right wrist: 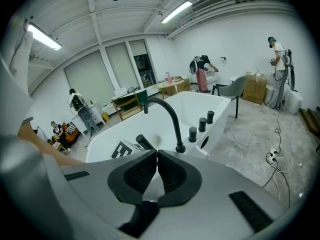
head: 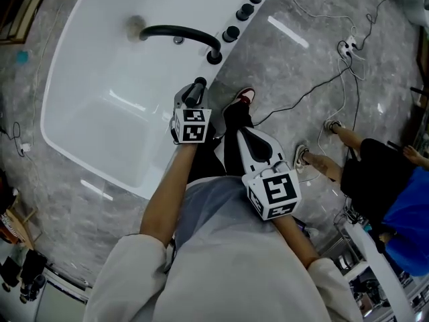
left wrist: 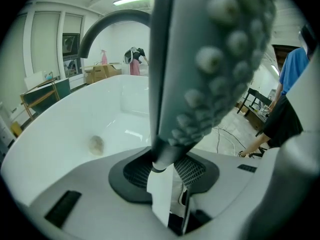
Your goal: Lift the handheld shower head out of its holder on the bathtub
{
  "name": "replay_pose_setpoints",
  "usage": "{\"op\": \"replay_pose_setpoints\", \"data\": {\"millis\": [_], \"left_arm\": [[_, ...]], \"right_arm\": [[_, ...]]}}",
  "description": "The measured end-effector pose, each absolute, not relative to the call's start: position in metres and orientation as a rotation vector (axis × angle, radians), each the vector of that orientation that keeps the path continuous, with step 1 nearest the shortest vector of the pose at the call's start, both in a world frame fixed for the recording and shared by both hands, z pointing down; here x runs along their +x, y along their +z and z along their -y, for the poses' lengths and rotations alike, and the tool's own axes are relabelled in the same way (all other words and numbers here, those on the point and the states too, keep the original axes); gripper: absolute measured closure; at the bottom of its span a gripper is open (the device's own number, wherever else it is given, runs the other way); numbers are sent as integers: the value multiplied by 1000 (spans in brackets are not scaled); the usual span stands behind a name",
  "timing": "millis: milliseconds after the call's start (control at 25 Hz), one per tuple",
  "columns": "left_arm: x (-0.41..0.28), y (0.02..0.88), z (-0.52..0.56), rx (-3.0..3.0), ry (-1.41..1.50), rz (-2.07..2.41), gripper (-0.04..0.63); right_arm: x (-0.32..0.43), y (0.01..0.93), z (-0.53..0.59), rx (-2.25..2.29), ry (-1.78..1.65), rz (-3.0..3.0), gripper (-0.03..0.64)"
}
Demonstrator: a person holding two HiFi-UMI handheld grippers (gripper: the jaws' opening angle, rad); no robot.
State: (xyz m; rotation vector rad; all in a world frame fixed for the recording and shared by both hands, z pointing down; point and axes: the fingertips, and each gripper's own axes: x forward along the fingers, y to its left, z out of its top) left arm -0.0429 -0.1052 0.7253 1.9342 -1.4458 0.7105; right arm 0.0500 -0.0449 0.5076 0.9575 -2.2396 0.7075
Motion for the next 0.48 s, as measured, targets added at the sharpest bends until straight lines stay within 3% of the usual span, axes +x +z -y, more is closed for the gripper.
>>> {"op": "replay_pose_setpoints", "data": {"millis": [480], "left_arm": [[-48, 679, 97, 2005, 700, 1411, 457]], "right_arm": [[40, 492, 49, 1016, 687, 2287, 597]]}}
